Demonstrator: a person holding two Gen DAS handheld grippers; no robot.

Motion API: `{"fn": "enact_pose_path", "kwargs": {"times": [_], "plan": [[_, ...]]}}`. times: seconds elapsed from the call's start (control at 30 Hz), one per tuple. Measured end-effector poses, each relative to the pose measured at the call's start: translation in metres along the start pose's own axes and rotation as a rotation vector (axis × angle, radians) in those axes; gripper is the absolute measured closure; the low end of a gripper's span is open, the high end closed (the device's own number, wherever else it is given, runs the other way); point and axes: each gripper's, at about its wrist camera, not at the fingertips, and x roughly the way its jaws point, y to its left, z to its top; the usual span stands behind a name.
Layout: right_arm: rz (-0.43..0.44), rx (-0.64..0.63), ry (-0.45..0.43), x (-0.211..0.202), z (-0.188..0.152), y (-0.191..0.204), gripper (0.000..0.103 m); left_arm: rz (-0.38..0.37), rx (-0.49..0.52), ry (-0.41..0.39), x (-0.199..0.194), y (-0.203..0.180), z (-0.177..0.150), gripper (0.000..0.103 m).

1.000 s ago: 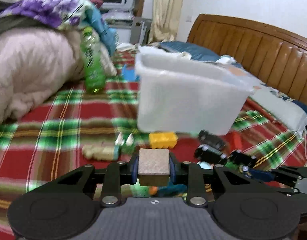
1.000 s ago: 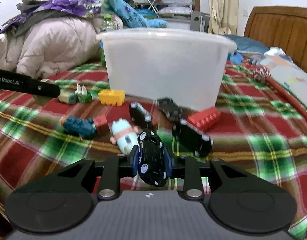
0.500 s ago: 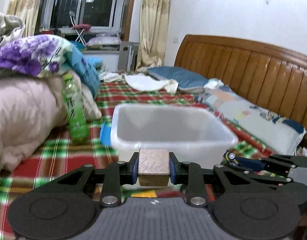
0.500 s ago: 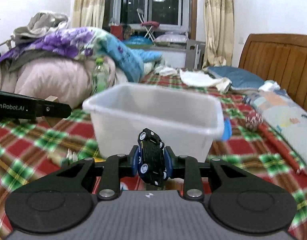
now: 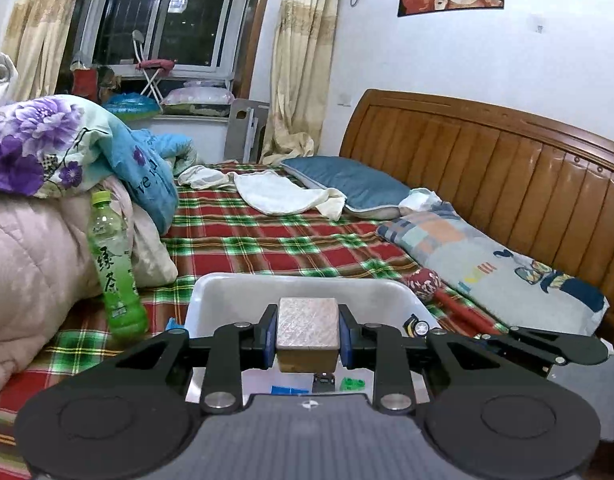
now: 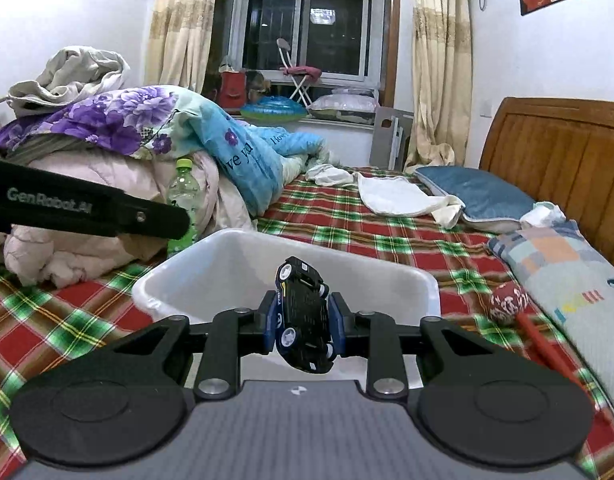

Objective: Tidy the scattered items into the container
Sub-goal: 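Carry the block and car over the tub and open both grippers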

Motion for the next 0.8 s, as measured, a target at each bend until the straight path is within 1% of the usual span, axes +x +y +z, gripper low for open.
{"fn": "enact_pose_path", "kwargs": {"times": [0.17,0.3,0.37,0.43,0.57,0.67,0.73,0.77,0.8], "plan": [[-0.004,0.02,0.013,0.02,0.002,-0.01,0.073,0.01,0.008,0.026,0.028,0.0,0.002,0.071],[-0.006,0.04,0.034,0.037,-0.001,-0.018,0.073,0.017,0.01,0.055,0.051,0.002,-0.002,0.071],[-0.003,0.056,0.048,0.044,-0.003,-0.022,0.073,0.025,0.04,0.068,0.061,0.0,-0.006,0.071],[0.0,0.069,0.062,0.051,-0.005,-0.025,0.073,0.028,0.061,0.078,0.068,-0.001,-0.009,0.071],[0.002,0.078,0.083,0.062,-0.008,-0.027,0.073,0.031,0.041,0.094,0.079,0.004,-0.014,0.071],[0.0,0.093,0.103,0.069,-0.01,-0.029,0.072,0.041,0.056,0.107,0.083,0.004,-0.017,0.07],[-0.008,0.099,0.12,0.074,-0.012,-0.029,0.069,0.049,0.075,0.117,0.085,0.002,-0.018,0.069],[-0.017,0.095,0.128,0.076,-0.012,-0.029,0.057,0.058,0.078,0.114,0.084,0.001,-0.018,0.063],[-0.027,0.087,0.129,0.077,-0.013,-0.028,0.048,0.067,0.076,0.113,0.083,0.002,-0.018,0.059]]}}
